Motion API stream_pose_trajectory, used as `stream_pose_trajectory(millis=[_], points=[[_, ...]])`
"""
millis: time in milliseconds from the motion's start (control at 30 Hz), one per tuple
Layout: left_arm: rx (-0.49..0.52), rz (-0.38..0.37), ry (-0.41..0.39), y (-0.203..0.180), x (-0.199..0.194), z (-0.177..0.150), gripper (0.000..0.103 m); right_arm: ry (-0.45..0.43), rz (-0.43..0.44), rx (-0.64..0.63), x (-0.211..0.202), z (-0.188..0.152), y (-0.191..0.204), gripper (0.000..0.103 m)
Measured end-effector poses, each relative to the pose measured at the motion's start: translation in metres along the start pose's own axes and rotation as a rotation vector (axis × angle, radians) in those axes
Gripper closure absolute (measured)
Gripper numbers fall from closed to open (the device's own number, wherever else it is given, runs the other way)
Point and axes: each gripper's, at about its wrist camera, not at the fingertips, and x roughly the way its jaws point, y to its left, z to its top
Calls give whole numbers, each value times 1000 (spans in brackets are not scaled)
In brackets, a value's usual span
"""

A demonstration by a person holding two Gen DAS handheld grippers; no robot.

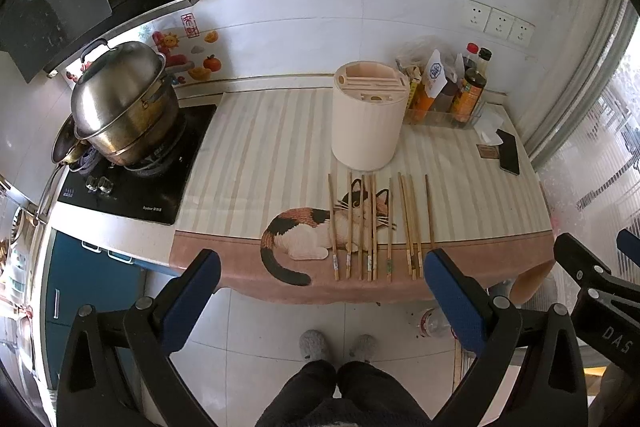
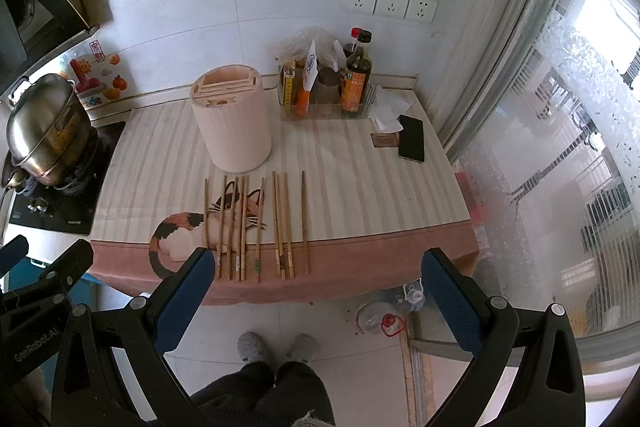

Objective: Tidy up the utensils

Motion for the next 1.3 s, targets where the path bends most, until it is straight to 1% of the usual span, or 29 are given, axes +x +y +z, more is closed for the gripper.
stream_pose_trajectory(millis=[300, 533, 1300], points=[[2, -3, 8, -4, 2, 4, 0, 0, -2, 0, 1, 2, -2, 0], [1, -9, 11, -4, 3, 1, 0, 1, -8, -5, 2, 7, -6, 0], [-1, -10, 2, -2, 2, -6, 0, -7, -7, -9, -3, 6, -5, 0]])
